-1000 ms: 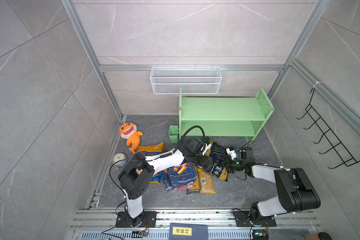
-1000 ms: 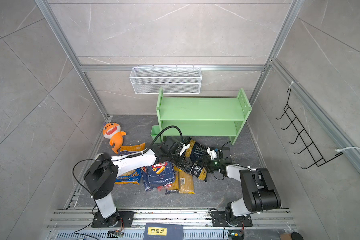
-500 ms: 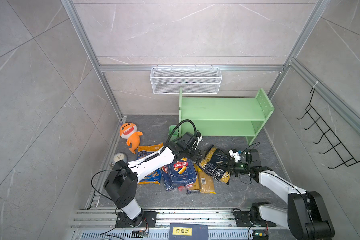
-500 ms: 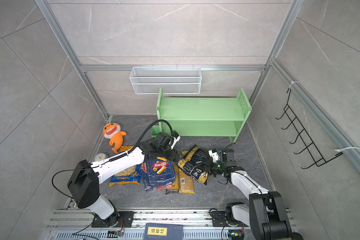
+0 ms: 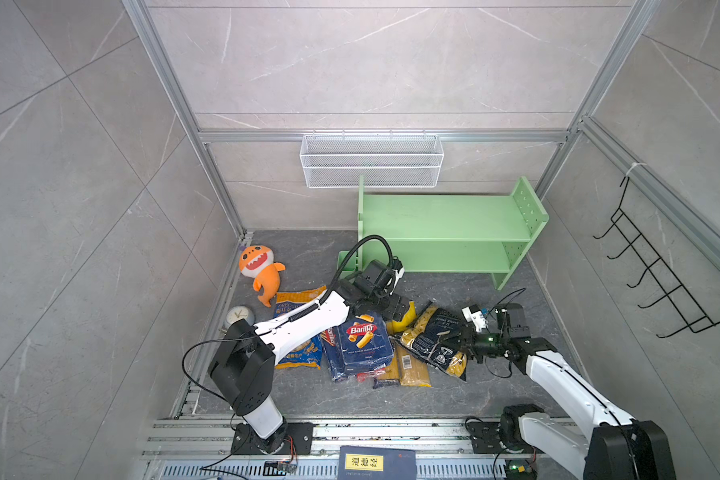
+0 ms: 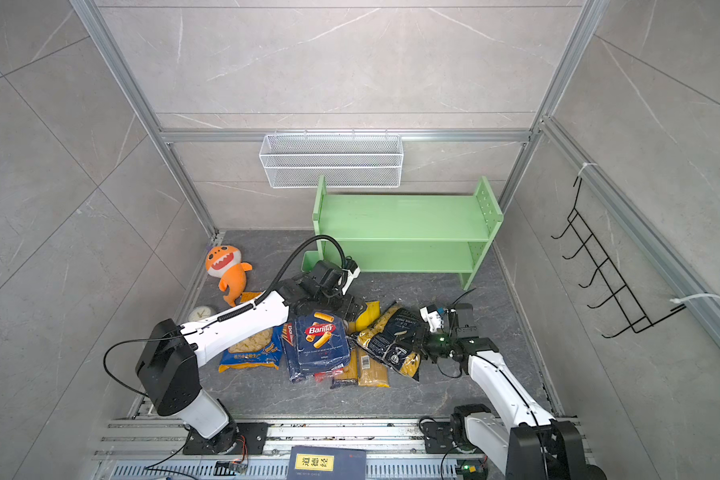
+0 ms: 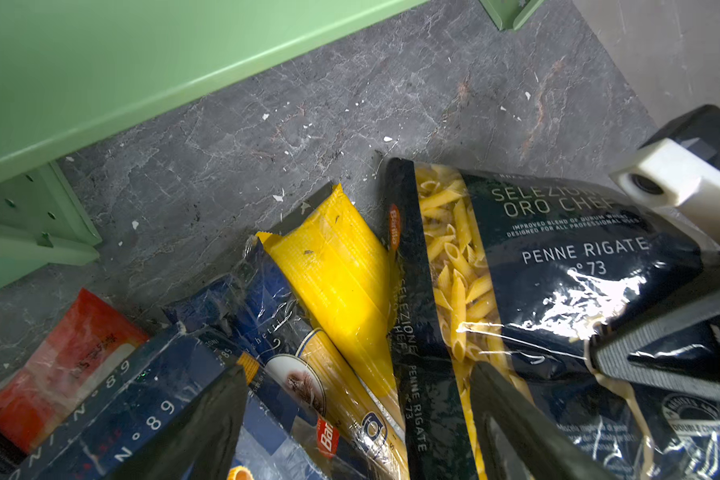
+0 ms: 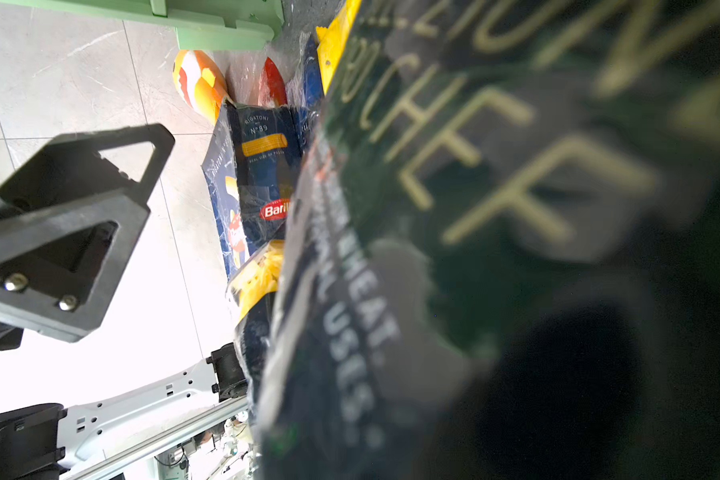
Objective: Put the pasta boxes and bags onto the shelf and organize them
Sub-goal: 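Lift the penne bag with the right gripper while the left arm withdraws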
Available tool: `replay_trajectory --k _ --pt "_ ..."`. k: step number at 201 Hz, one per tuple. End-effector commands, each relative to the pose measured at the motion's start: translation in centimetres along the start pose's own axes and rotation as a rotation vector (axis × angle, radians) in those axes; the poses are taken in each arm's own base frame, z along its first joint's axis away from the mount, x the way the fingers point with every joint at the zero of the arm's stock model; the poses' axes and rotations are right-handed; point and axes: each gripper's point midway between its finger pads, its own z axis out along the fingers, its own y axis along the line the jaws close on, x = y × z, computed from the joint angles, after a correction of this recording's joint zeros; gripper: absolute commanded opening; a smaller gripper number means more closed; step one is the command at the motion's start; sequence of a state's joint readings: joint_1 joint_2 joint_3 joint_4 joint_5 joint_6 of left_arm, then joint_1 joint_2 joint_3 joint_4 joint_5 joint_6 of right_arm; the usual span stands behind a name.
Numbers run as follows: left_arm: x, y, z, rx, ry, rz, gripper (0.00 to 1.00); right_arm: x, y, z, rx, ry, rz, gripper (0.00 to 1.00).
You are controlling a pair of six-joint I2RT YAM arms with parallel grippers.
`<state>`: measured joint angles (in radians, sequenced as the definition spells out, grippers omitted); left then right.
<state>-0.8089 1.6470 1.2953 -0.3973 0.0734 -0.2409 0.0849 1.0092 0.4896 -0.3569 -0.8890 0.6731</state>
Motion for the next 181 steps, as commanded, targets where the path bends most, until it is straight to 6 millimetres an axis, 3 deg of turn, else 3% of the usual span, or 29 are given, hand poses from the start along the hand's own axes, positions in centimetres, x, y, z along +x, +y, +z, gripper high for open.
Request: replay_trajectory --k 1,78,181 --pt "-1.4 0.0 -0.6 0.005 -0.030 0.023 0.86 -1.1 7.3 -2.7 -0.160 -0.047 -0.229 0.00" --pt "-2.7 1.9 -1.8 -0.046 -0.082 0.006 0.86 -0.5 13.9 -6.8 -0.224 -0.084 -0.344 0.00" --pt "-4.1 3.1 -3.4 -0.085 -0.138 0.003 0.86 1.0 20.7 -11.8 -0.278 -0.148 -0.477 0.00"
